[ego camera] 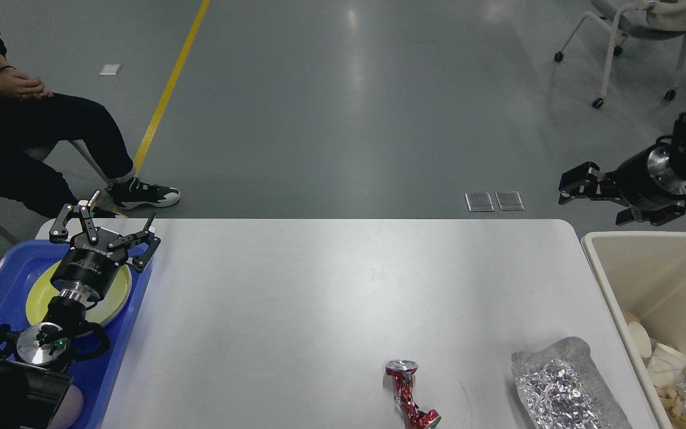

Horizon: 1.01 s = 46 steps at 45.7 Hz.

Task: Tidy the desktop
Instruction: 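Lift the cup into the white bin and raise the right gripper, then move the right gripper down to the crumpled foil wrapper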

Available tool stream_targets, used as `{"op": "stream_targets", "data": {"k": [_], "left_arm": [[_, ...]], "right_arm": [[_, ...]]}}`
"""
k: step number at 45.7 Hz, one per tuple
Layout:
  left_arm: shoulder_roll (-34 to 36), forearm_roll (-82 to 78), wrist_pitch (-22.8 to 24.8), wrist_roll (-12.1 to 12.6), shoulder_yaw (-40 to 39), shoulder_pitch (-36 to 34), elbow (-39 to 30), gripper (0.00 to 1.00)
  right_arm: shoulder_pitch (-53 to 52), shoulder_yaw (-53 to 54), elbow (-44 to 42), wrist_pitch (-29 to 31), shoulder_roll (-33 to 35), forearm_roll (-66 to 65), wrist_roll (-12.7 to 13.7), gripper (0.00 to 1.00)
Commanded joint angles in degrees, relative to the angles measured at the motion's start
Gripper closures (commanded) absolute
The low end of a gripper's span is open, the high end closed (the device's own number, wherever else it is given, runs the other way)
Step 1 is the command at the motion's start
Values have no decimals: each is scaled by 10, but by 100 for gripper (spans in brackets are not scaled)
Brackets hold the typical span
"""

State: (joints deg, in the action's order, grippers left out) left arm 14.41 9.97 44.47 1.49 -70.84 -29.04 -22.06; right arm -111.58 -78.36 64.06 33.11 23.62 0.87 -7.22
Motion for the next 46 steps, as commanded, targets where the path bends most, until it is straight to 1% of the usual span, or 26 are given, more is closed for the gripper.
{"op": "stream_targets", "data": {"k": [1, 7, 10, 14, 18, 23, 26, 29, 31, 37, 39, 46], "left_arm": [[0, 0, 0, 0, 0, 0, 0, 3], [0, 0, 0, 0, 0, 0, 0, 3], [0, 0, 0, 0, 0, 0, 0, 3], [0, 0, 0, 0, 0, 0, 0, 3], [0, 0, 0, 0, 0, 0, 0, 4], [0, 0, 0, 0, 0, 0, 0, 4], [0, 0, 0, 0, 0, 0, 0, 3], [0, 0, 0, 0, 0, 0, 0, 3], [-1, 0, 0, 0, 0, 0, 0, 4], [0, 0, 0, 0, 0, 0, 0, 3], [0, 0, 0, 0, 0, 0, 0, 3], [0, 0, 0, 0, 0, 0, 0, 4]], "right_arm": [[-119, -7, 119, 27, -2, -1, 0, 0], [-229, -12, 214, 48, -8, -2, 1, 0], [-257, -7, 224, 70, -8, -2, 0, 0], [-250, 0, 223, 77, -9, -3, 1, 0], [-184, 8, 213, 69, -15, -7, 5, 0], [-60, 45, 164, 44, -31, -10, 6, 0], [29, 63, 115, 35, -57, -12, 7, 0], [100, 78, 57, 27, -96, -10, 7, 0], [144, 85, 21, 13, -126, -4, 7, 0], [182, 87, 10, -73, -136, -5, 6, 0], [188, 86, 12, -91, -137, -11, 5, 0], [196, 84, 24, -91, -142, -51, 5, 0]]}}
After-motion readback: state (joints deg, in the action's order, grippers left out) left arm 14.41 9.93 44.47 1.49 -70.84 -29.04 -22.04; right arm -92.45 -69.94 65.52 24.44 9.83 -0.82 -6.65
